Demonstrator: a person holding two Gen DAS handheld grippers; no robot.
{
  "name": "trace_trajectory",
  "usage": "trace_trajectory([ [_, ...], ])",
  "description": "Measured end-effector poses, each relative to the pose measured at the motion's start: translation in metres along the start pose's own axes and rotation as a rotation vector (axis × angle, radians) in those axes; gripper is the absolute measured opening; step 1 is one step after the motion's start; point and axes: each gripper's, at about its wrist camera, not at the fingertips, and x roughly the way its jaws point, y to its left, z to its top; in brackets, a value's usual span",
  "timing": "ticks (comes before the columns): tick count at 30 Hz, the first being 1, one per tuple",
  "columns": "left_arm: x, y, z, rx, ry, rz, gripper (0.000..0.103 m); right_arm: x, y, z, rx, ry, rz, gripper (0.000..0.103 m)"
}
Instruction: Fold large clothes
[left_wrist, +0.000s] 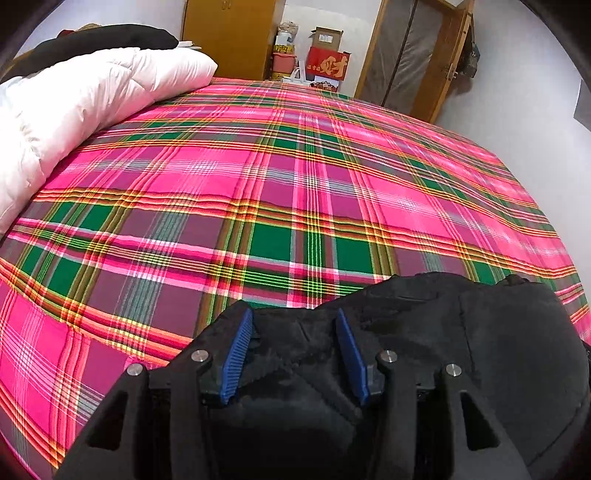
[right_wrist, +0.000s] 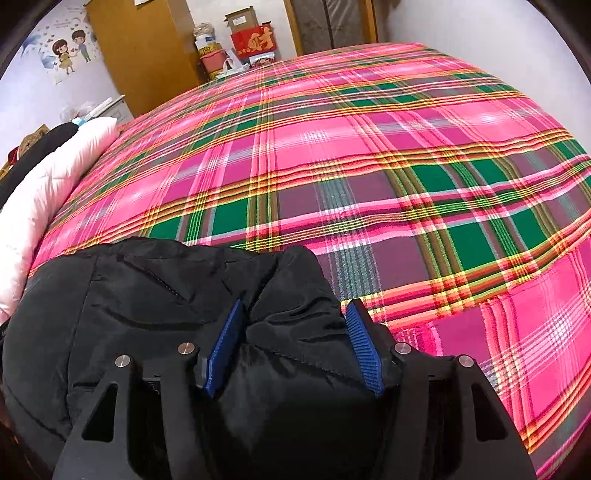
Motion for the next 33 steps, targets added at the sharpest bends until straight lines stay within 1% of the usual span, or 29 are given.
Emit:
trace_trajectory([
  [10, 0.008, 0.002, 0.000, -0.001, -0.003, 0.016, 0.051, 0.006, 0.002, 0.000, -0.008, -0.004, -0.017, 0.059],
  [13, 0.003, 0.000, 0.005, 0.013, 0.020, 0.036, 0.051, 0.003, 0.002, 0.005, -0.004, 0.020, -0.017, 0.059],
  [15, -0.010, -0.005, 0.011, 0.019, 0.040, 0.063, 0.050, -0.011, 0.004, 0.010, -0.010, 0.041, -0.038, 0.059],
  [16, -0.021, -0.006, 0.013, 0.011, 0.032, 0.054, 0.049, -0.020, 0.005, 0.011, -0.013, 0.032, -0.042, 0.060],
  [17, -0.035, -0.008, 0.014, 0.005, 0.016, 0.039, 0.049, -0.034, 0.006, 0.011, -0.014, 0.012, -0.040, 0.060],
  [19, -0.069, -0.015, 0.013, 0.010, -0.027, 0.032, 0.049, -0.063, 0.007, 0.009, -0.017, -0.031, -0.014, 0.060],
  [21, -0.103, -0.025, 0.005, 0.018, -0.070, 0.010, 0.049, -0.097, 0.008, 0.000, -0.022, -0.085, 0.014, 0.060],
  [23, -0.133, -0.038, -0.009, 0.018, -0.103, -0.037, 0.050, -0.126, 0.010, -0.016, -0.032, -0.125, 0.047, 0.060],
  [24, -0.144, -0.046, -0.019, 0.024, -0.109, -0.064, 0.050, -0.137, 0.013, -0.030, -0.052, -0.132, 0.060, 0.060],
  [26, -0.154, -0.064, -0.039, 0.050, -0.096, -0.104, 0.050, -0.141, 0.018, -0.049, -0.084, -0.120, 0.055, 0.060],
  [28, -0.144, -0.081, -0.061, 0.085, -0.054, -0.134, 0.050, -0.127, 0.016, -0.063, -0.098, -0.063, 0.030, 0.060],
  [30, -0.122, -0.090, -0.074, 0.118, 0.016, -0.103, 0.051, -0.108, 0.005, -0.072, -0.082, 0.001, 0.003, 0.060],
  [33, -0.115, -0.093, -0.078, 0.137, 0.008, -0.080, 0.056, -0.105, -0.004, -0.070, -0.076, 0.020, -0.008, 0.063],
])
